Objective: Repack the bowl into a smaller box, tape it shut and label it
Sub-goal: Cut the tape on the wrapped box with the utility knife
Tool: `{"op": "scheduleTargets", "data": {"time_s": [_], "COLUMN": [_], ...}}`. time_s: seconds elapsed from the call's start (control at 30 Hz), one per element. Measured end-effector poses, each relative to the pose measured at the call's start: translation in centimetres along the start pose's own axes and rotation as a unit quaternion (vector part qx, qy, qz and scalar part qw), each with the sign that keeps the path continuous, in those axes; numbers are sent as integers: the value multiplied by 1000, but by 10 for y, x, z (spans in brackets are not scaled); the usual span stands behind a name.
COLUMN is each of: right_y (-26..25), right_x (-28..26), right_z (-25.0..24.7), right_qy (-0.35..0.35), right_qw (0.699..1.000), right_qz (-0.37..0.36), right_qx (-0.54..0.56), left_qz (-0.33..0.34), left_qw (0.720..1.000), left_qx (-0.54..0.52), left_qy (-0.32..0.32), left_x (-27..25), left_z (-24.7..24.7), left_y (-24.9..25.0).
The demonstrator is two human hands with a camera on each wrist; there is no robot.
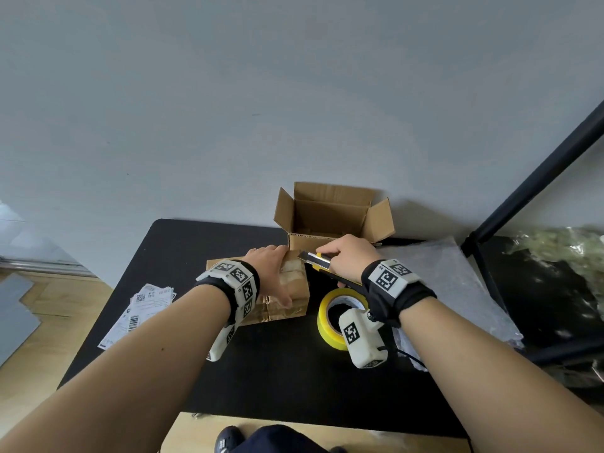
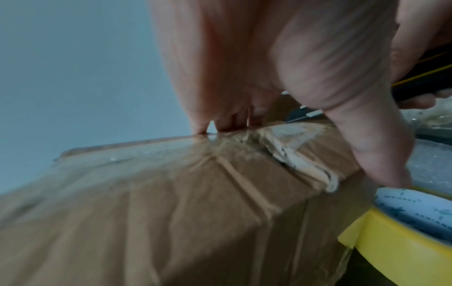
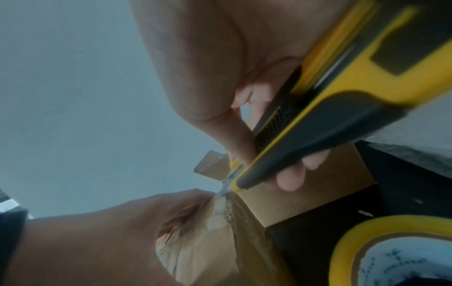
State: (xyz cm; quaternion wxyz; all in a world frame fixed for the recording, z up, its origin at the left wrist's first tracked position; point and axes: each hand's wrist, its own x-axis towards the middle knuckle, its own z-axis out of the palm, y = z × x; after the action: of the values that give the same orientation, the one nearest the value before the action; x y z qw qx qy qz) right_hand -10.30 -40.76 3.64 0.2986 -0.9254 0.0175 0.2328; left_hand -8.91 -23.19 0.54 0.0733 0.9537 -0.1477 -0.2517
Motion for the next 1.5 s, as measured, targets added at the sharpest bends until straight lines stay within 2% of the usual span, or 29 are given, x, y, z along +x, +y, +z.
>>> {"op": "scheduleTargets", "data": {"time_s": [0.13,0.33,0.77,0.93,1.1,1.5], "right_y": [-2,-2,-13,-15,-12,-7], "right_x": [0,1,6,6,7,1], "right_z": [-1,0,-9,0,-8,-4], "right_qy": [20,7,-36,-24,-69,-55], "right_qw": [999,999,996,996,991,989], "right_qz": [9,27,13,13,10,-8], "right_qx": [-24,-25,-76,-81,-118,-140], "left_qz": [-6,-5,0,0,-2,27], "left_qw": [1000,1000,999,999,999,999], "left_qx": [-3,-15,-29,-31,-38,-32], "left_qy": [-9,-13,-20,-21,-30,-17], "left_x": [3,7,9,8,8,2], "left_z": [-2,-2,-2,-3,-4,-4], "left_y": [1,-2,-6,-7,-7,-5]}}
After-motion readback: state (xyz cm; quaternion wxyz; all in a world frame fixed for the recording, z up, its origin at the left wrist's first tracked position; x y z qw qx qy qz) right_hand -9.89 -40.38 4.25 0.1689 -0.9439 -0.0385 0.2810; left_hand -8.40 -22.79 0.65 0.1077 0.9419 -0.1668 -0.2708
